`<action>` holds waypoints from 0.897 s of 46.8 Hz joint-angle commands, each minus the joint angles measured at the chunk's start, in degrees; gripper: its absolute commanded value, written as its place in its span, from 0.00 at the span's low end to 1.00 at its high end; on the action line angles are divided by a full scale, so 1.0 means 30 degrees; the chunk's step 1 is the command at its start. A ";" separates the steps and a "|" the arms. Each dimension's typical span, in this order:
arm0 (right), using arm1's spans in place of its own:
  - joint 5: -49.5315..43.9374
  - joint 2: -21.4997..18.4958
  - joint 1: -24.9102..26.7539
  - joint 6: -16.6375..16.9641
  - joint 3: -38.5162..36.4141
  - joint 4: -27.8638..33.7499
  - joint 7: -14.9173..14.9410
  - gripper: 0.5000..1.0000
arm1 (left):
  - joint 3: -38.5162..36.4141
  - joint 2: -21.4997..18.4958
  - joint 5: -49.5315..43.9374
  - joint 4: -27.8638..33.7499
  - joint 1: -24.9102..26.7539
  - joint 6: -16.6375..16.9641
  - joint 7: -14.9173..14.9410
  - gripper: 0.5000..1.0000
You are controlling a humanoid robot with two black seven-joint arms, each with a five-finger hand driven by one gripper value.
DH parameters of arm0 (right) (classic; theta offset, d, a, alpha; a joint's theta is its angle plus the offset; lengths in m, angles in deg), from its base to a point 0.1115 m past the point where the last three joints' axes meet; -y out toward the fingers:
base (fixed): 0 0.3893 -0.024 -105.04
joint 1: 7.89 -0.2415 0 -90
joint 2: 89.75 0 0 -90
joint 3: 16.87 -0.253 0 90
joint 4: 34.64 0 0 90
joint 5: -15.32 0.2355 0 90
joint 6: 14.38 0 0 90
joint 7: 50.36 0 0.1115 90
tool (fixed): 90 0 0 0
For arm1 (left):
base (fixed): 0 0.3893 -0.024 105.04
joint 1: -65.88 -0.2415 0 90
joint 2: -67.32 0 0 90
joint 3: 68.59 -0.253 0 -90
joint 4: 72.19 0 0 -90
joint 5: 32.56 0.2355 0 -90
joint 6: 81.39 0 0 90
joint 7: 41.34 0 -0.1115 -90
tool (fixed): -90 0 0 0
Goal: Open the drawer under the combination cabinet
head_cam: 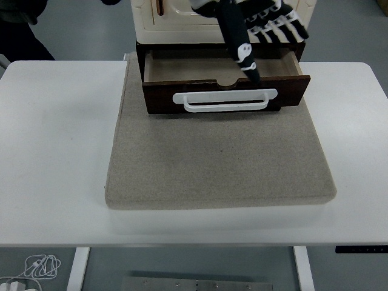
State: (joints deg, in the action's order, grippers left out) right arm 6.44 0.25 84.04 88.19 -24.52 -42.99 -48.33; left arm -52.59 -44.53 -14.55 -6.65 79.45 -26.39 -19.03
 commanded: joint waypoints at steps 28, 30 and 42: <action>0.0000 0.0000 0.0003 0.0000 0.0000 -0.0001 -0.0002 0.85 | 1.3476 -0.1944 -0.0027 -0.8512 -0.1944 0.0822 -0.3978 1.00; 0.0000 0.0000 0.0003 0.0000 0.0000 -0.0001 -0.0002 0.85 | 1.3476 -0.2091 -0.0027 -0.9274 -0.1944 0.1379 -0.4681 1.00; 0.0000 0.0000 0.0003 0.0000 0.0000 -0.0001 -0.0002 0.85 | 1.3418 -0.2502 -0.0407 -1.3523 -0.2646 0.5128 -0.6823 1.00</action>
State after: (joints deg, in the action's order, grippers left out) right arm 6.44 0.25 84.04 88.20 -24.52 -42.99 -48.34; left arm -12.19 -51.57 -15.01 -44.30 72.09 -13.86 -38.77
